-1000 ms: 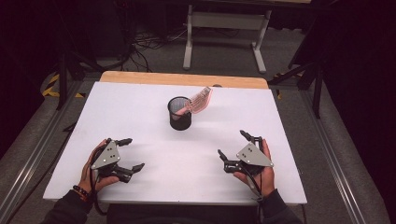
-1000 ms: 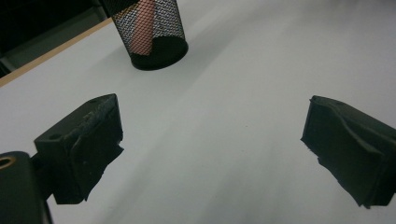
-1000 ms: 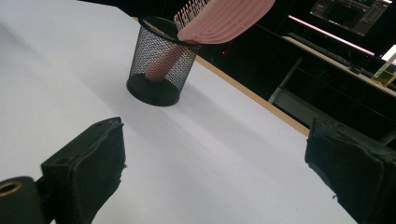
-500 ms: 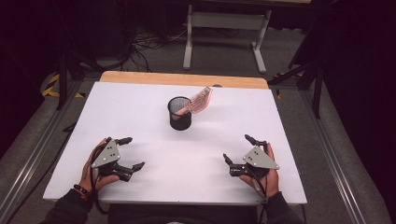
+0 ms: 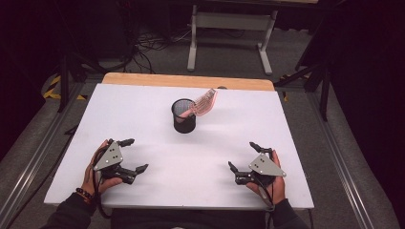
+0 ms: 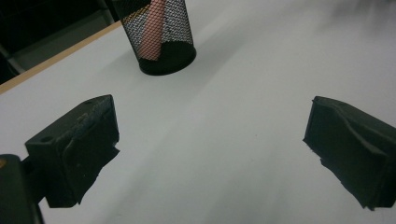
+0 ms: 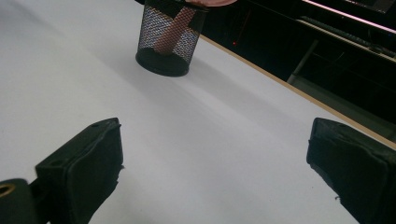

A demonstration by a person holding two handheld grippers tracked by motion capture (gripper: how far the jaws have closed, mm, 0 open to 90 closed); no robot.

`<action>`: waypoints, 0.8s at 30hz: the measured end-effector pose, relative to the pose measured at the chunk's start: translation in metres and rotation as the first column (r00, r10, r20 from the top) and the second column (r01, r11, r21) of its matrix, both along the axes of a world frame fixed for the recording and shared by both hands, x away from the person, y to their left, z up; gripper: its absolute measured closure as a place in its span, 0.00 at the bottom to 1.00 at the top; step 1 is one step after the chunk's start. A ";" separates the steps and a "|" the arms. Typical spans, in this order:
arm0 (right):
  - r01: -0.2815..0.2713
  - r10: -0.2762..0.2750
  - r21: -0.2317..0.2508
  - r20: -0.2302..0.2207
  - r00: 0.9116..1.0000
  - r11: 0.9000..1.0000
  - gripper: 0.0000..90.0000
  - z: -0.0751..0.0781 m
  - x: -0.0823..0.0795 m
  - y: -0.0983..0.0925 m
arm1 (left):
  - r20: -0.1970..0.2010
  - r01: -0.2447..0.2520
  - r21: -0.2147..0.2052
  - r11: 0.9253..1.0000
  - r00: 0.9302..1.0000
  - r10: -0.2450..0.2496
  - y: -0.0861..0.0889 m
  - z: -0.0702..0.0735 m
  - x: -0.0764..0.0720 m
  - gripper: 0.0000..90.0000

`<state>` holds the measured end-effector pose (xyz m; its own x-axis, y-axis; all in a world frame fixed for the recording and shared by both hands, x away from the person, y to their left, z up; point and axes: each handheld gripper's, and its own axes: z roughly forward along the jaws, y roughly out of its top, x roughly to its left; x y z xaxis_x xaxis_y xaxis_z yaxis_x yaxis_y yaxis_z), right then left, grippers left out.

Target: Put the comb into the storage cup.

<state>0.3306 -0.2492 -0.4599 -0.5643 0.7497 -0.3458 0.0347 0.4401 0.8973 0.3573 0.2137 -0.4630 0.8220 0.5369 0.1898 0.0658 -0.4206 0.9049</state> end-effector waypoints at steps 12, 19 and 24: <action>0.010 -0.010 0.000 0.012 1.000 1.000 0.05 0.003 -0.003 0.002 | 0.008 0.008 0.012 1.000 1.000 -0.009 -0.001 0.000 -0.003 0.04; 0.010 -0.010 0.005 0.016 1.000 1.000 0.05 0.004 -0.003 0.000 | 0.009 0.007 0.011 1.000 1.000 -0.007 -0.001 0.000 -0.002 0.04; 0.011 -0.011 0.009 0.017 1.000 1.000 0.05 0.005 -0.003 0.000 | 0.012 0.007 0.016 1.000 1.000 -0.007 -0.001 0.000 -0.003 0.04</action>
<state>0.3273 -0.2493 -0.4549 -0.5503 0.7586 -0.3489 0.0242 0.4321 0.9015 0.3546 0.2123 -0.4631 0.8232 0.5281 0.2085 0.0515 -0.4352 0.8989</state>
